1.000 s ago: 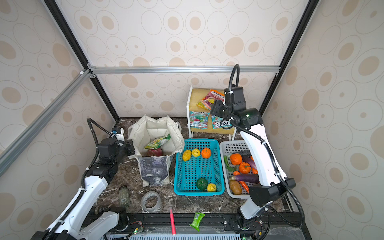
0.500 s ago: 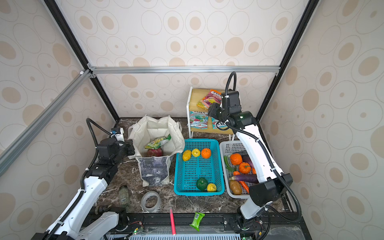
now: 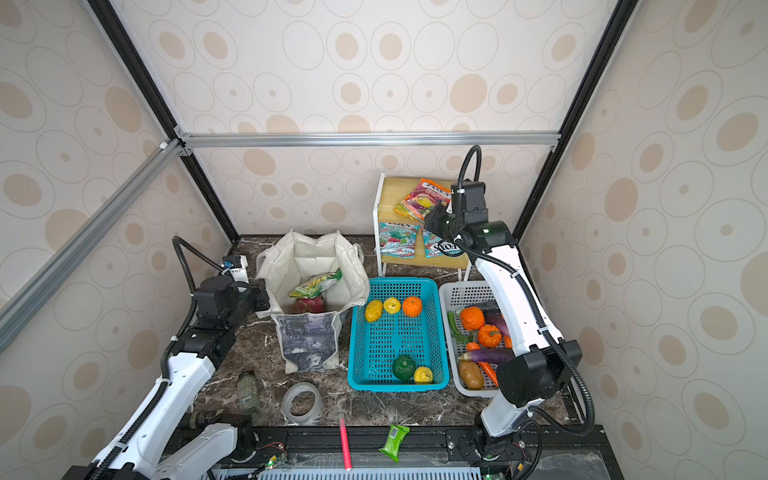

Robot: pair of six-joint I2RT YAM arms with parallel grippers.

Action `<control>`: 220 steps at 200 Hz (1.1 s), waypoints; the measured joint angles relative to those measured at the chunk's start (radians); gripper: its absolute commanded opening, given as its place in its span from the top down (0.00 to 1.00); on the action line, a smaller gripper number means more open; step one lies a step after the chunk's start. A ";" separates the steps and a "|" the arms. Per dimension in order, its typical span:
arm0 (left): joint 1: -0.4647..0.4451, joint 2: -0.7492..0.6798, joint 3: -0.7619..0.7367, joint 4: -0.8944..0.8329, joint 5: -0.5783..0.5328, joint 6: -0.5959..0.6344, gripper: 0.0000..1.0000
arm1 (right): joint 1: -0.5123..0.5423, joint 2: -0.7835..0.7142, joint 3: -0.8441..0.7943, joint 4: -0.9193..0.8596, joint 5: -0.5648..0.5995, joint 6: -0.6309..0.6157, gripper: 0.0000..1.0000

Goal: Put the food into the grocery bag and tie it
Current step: 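Grasp the orange Fox's Fruits candy bag with the right gripper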

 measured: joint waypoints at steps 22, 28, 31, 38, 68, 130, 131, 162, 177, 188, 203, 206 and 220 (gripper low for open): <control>0.000 0.000 0.000 0.000 -0.002 0.000 1.00 | 0.000 0.001 -0.013 0.008 -0.004 0.015 0.89; 0.000 0.000 0.000 0.000 -0.002 0.000 1.00 | 0.000 0.001 -0.014 0.008 -0.004 0.014 0.93; 0.000 0.000 0.000 0.000 -0.002 0.000 1.00 | 0.000 0.001 -0.015 0.008 -0.003 0.017 0.93; 0.000 0.000 0.000 0.000 -0.002 0.000 1.00 | 0.000 0.001 -0.016 0.011 -0.002 0.018 0.94; 0.000 0.000 0.000 0.000 -0.002 0.000 1.00 | -0.007 -0.002 -0.023 0.014 0.003 0.011 0.94; 0.000 -0.008 0.000 -0.001 0.000 0.000 1.00 | -0.050 -0.025 -0.022 -0.026 0.035 -0.055 0.66; 0.000 -0.008 0.000 -0.001 0.000 0.000 1.00 | -0.050 -0.025 -0.022 -0.026 0.035 -0.053 0.66; 0.000 -0.008 0.000 -0.002 0.001 0.000 1.00 | -0.051 -0.034 -0.027 -0.013 0.007 -0.054 0.65; 0.000 -0.008 0.000 -0.002 0.002 0.000 1.00 | -0.050 -0.036 -0.033 -0.002 -0.010 -0.050 0.65; 0.000 -0.008 0.000 -0.002 0.002 0.000 1.00 | -0.051 -0.036 -0.035 0.006 -0.023 -0.046 0.66; 0.000 -0.008 0.000 -0.002 0.002 0.000 1.00 | -0.051 -0.036 -0.035 0.011 -0.042 -0.040 0.67; 0.000 -0.008 0.000 -0.002 0.002 0.000 1.00 | -0.051 -0.036 -0.035 0.012 -0.045 -0.039 0.67; 0.000 -0.008 0.000 -0.002 0.002 0.000 1.00 | -0.051 -0.033 -0.033 0.013 -0.055 -0.034 0.71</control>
